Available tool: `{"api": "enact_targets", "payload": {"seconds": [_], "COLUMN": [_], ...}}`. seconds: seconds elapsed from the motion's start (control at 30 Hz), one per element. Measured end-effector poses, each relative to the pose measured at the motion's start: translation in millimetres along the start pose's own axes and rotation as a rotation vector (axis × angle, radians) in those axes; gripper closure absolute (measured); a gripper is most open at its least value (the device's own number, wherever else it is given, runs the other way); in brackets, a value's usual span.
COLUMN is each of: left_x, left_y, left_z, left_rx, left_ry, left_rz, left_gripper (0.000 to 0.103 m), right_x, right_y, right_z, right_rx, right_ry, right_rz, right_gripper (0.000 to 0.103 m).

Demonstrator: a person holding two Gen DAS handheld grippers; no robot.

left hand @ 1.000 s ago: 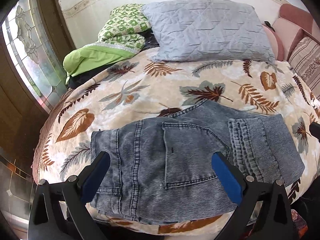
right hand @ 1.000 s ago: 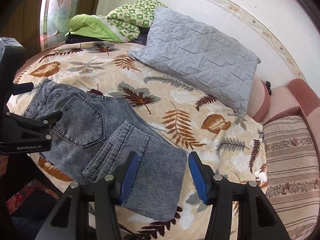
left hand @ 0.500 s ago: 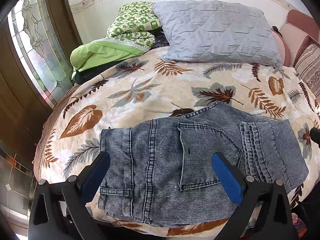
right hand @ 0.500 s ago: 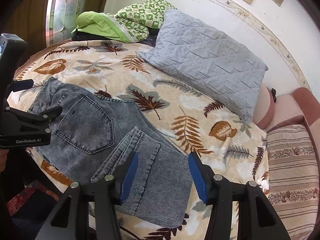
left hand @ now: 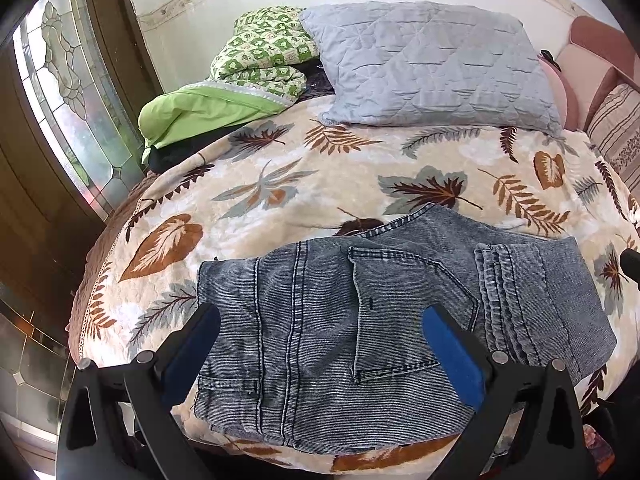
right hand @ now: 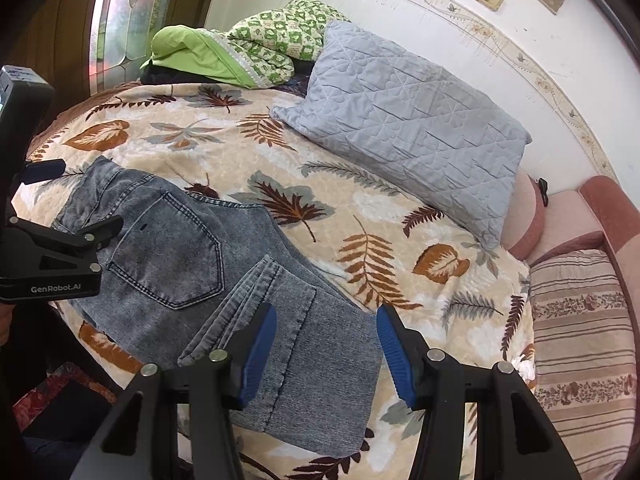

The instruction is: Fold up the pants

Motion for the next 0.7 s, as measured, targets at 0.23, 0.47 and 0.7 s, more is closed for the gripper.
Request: {"api": "enact_targets", "payload": {"seconds": [0.23,0.47,0.7], "left_x": [-0.9,2.2,5.1], "left_y": [-1.3,-0.4,1.9], "left_z": [1.4,-5.8,-21.5], "left_rx": [-0.005,-0.031,-0.061], "left_ry": [0.002,-0.011,-0.039], "left_rz": [0.002,-0.004,-0.008], "left_gripper": [0.001,0.001,0.001], "right_x": [0.4,-4.6,-12.9], "right_y": [-6.2,-8.9,-7.6], "right_z": [1.0,-6.4,-25.1], "right_rx": [0.005,-0.042,-0.078], "right_ry": [0.000,-0.005,-0.039], "right_rz": [0.015,0.033,0.047], "right_gripper": [0.047,0.047,0.047]}}
Point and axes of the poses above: each gripper's, at about its wrist camera, not at the fingertips, and y roughly the way its jaws point, z to its right, x to its underside, the point moved 1 cm from there along y, roughly the way its jaws point, and after that the axes turned 1 degree about -x, right-handed, at the moved point
